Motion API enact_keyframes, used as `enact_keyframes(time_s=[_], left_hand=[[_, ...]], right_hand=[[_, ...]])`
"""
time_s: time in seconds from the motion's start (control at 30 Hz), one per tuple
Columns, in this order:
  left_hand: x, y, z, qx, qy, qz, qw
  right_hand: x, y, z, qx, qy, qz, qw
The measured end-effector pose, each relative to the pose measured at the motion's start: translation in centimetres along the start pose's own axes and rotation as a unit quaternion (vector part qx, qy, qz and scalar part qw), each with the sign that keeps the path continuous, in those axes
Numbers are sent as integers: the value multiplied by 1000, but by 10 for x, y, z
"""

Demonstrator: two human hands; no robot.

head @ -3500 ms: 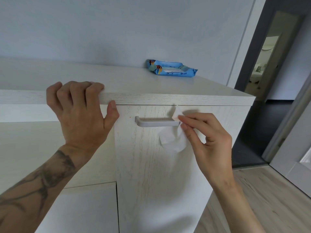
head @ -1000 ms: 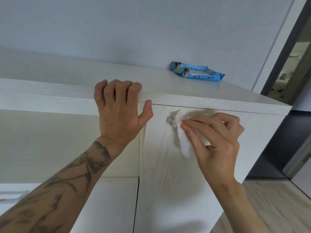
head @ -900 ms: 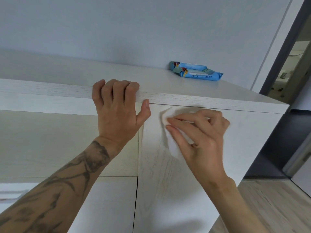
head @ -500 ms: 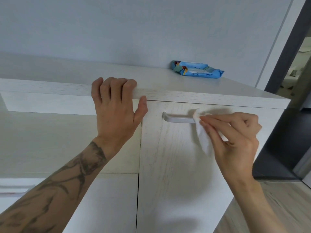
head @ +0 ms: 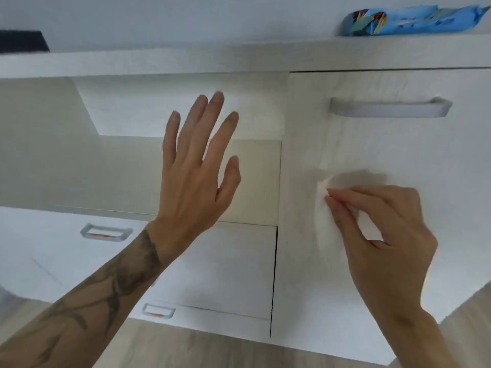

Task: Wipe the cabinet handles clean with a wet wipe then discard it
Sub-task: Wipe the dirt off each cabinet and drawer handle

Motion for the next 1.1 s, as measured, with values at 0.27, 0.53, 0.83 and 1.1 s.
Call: enact_keyframes(time_s=[0.27, 0.53, 0.83, 1.1], left_hand=[[-136, 13, 99, -155, 40, -88, 983], [-267, 22, 180, -177, 55, -95, 978], [-335, 0, 224, -170, 21, -38, 984], [-339, -17, 234, -113, 7, -2, 994]], right_hand=[[-41, -108, 44, -61, 14, -39, 997], [-99, -227, 86, -77, 5, -33, 996], [-146, -316, 121, -114, -83, 22, 990], [-145, -349, 136, -141, -198, 89, 966]])
Point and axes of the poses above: each hand's wrist, its own z-axis away from the middle knuckle, its own y-axis out of the back of the hand, x = y × z, the point moved 8 cm from there along -z, towards the middle knuckle, and after that the axes turned 9 degrees about -z, right-handed, at the moved point
